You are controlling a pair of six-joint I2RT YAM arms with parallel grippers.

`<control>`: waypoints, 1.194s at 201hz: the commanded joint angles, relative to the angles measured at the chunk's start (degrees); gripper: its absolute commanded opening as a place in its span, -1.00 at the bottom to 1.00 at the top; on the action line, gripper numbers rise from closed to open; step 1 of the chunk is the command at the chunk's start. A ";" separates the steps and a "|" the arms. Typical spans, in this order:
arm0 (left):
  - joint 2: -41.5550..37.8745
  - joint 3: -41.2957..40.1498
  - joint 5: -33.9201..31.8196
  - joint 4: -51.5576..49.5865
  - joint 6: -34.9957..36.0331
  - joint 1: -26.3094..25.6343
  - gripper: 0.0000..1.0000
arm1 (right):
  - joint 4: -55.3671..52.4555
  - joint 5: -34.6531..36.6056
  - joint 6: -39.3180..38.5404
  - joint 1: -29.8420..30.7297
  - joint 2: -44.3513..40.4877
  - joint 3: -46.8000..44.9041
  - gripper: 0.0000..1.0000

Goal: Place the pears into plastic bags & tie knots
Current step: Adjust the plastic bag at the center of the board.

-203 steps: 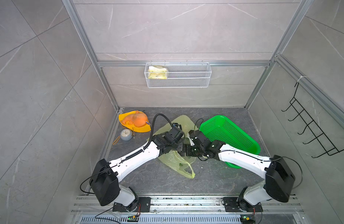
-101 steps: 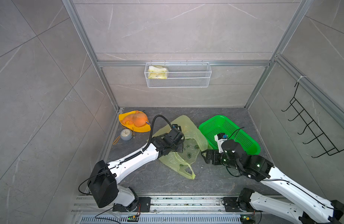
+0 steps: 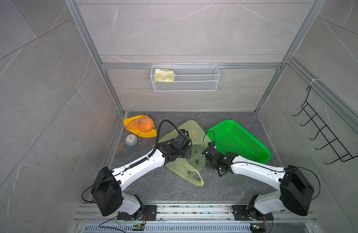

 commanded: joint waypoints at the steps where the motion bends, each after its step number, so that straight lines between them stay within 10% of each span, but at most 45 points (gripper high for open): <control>1: -2.52 1.47 0.08 -0.59 0.87 0.15 -1.00 | -0.34 -4.65 -0.66 -0.03 -6.53 1.41 -1.00; 42: -4.16 5.00 3.99 -0.34 2.99 5.07 -1.00 | -7.99 -19.80 1.34 0.02 -19.10 12.19 -1.00; 86: 1.24 13.89 11.92 -1.13 7.30 12.73 -1.00 | -8.88 -19.84 5.12 0.04 -20.17 20.57 -1.00; 127: -5.64 16.67 12.95 -2.13 8.81 16.36 0.11 | -5.91 -15.91 7.71 -0.03 -15.75 22.37 -1.00; 168: -22.09 3.85 13.43 -3.07 4.38 16.27 0.38 | -4.50 -16.12 7.50 -0.61 -12.30 23.59 -1.00; 240: -41.30 -13.88 0.61 -1.50 -4.65 -8.52 0.40 | -4.29 -17.74 6.44 -3.30 -9.84 26.98 -1.00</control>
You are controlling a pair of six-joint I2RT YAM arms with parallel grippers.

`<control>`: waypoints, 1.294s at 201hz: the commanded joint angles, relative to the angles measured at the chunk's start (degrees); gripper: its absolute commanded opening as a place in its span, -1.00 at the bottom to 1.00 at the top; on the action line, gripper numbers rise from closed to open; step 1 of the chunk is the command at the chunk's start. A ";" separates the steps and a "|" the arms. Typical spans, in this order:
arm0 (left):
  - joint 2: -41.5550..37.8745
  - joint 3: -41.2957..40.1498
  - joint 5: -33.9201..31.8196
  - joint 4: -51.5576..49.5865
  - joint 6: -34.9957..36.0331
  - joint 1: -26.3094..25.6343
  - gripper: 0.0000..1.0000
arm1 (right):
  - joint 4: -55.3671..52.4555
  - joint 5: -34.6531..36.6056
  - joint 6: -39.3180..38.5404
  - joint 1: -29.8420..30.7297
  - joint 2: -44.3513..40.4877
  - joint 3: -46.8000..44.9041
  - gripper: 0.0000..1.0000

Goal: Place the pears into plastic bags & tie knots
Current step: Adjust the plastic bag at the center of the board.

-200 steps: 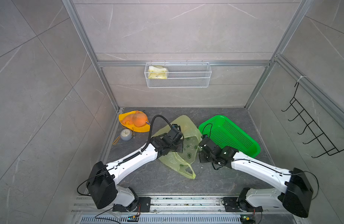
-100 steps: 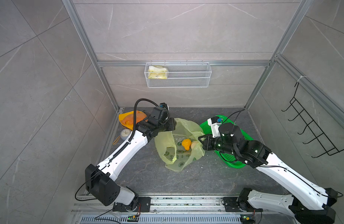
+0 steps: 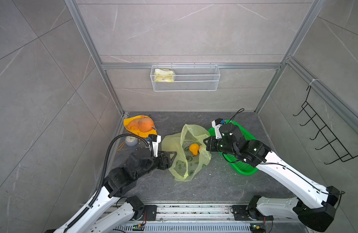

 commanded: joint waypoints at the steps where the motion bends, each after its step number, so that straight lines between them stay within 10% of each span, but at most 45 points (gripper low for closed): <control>1: 0.37 -0.13 -7.57 0.66 -2.90 -8.79 0.40 | 0.62 -0.63 -0.14 -0.80 1.57 2.00 -1.00; 61: 14.94 9.39 -33.00 -9.76 -2.91 -27.88 0.40 | 1.07 -1.02 -0.20 -1.43 2.16 2.58 -1.00; 120: 24.73 13.78 -45.33 -23.06 -15.23 -31.12 0.36 | 0.54 -1.20 -0.44 -1.79 1.46 2.69 -1.00; 133: 25.24 13.70 -46.17 -24.09 -16.54 -31.12 0.09 | 0.35 -1.36 -0.51 -2.04 1.27 2.74 -1.00; 156: 23.87 14.93 -47.64 -19.42 -12.25 -31.04 -0.98 | 0.03 -2.94 -0.92 -3.44 1.49 4.09 -1.00; 165: 22.64 16.11 -48.56 -14.07 -5.97 -30.27 -1.00 | -0.54 -4.02 -1.62 -4.70 2.00 5.87 -1.00; 214: 21.86 28.58 -18.36 3.29 11.00 -4.21 -1.00 | -5.24 -11.68 -5.66 -12.20 7.97 19.81 -1.00; 260: 31.66 35.17 -9.67 2.16 13.86 -0.06 -1.00 | -5.87 -14.27 -8.33 -16.66 12.15 23.06 -0.87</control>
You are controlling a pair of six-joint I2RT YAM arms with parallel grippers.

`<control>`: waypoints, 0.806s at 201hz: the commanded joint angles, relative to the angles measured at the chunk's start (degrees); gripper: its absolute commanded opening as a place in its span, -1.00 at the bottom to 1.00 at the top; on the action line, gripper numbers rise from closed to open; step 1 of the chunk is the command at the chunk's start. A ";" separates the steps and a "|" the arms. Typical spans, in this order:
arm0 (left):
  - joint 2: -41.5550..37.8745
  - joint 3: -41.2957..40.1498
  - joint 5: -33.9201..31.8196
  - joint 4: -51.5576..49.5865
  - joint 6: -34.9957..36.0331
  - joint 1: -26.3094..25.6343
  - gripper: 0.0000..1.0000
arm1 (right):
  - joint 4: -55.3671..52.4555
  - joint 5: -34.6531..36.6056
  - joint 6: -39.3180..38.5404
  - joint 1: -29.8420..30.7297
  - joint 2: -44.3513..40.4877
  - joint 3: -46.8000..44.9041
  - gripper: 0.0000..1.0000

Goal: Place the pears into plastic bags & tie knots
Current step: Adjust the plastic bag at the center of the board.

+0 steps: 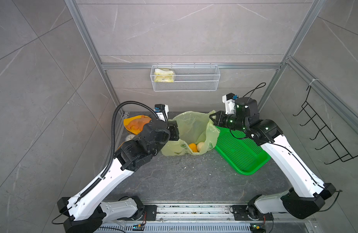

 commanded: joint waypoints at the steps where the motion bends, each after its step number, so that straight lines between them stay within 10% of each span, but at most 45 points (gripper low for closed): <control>1: 4.83 0.09 9.46 1.63 3.93 1.04 -1.00 | -2.12 -2.67 -3.05 -2.16 1.76 0.26 -0.85; 54: 6.63 1.57 13.05 5.11 2.76 3.78 -1.00 | -1.92 -5.34 -7.26 -3.59 -7.24 -1.54 0.35; 162: 10.43 7.77 16.72 3.84 2.03 5.55 -1.00 | 12.03 -13.07 -12.56 13.10 -9.17 -12.47 0.47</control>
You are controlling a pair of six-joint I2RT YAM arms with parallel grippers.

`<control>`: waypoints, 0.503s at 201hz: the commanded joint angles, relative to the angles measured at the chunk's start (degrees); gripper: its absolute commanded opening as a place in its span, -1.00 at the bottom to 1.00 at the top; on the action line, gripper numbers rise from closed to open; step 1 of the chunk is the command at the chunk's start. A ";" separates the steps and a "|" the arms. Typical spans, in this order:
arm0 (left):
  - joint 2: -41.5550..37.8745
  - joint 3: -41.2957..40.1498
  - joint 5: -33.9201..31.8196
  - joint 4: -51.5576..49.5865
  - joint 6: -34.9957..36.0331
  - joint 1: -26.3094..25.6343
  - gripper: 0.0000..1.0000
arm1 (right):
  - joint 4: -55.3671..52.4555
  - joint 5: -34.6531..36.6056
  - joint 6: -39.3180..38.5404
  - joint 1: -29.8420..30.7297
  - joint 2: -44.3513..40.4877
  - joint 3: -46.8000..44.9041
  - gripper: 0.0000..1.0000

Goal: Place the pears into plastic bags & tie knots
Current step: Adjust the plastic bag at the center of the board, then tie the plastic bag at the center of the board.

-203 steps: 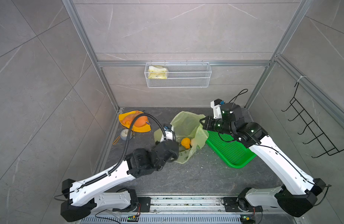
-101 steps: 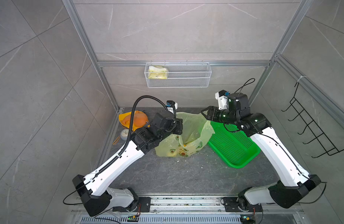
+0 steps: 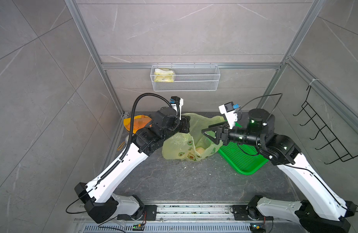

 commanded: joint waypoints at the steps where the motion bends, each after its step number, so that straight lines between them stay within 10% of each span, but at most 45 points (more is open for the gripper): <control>1: 0.69 2.55 1.65 1.30 0.66 0.41 -1.00 | 5.51 0.84 -2.09 2.27 3.14 -2.86 0.47; 63: 1.92 4.43 2.78 0.02 -0.13 0.43 -1.00 | 13.78 4.76 -2.61 5.08 11.64 -4.15 0.47; 101: 2.28 6.51 4.62 -0.99 0.06 0.61 -0.54 | 17.23 11.84 -1.00 5.08 14.93 -2.79 0.38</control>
